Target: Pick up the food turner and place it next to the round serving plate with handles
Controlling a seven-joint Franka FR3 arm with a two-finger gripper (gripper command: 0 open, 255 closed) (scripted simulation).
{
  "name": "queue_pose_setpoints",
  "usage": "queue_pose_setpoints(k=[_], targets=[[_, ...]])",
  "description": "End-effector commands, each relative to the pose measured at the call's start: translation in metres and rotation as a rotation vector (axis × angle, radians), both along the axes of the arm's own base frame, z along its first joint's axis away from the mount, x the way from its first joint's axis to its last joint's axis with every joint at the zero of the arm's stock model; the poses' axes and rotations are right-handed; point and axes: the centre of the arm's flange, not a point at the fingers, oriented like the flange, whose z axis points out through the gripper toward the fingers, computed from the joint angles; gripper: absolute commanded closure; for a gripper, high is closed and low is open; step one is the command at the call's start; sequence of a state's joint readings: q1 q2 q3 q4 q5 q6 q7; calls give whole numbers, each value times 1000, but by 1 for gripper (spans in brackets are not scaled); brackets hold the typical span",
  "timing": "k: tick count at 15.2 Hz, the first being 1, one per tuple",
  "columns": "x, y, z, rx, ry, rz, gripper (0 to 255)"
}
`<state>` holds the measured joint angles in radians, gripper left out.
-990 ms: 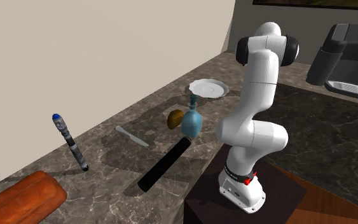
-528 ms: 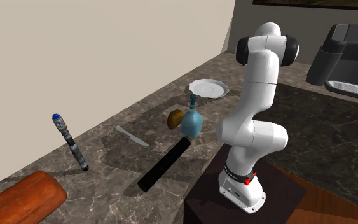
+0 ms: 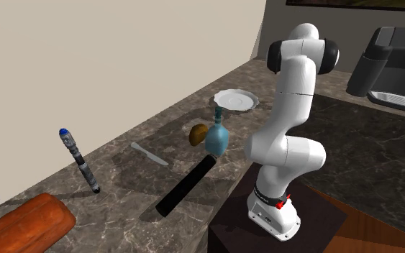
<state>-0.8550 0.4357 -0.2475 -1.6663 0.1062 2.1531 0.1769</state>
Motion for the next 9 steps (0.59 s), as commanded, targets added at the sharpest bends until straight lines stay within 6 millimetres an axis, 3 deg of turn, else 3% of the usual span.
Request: queue_pose_setpoints(k=[1,2,9], targets=[[-1,1,24,0,0,0,0],[-1,2,34,0,0,0,0],[-1,2,34,0,0,0,0]])
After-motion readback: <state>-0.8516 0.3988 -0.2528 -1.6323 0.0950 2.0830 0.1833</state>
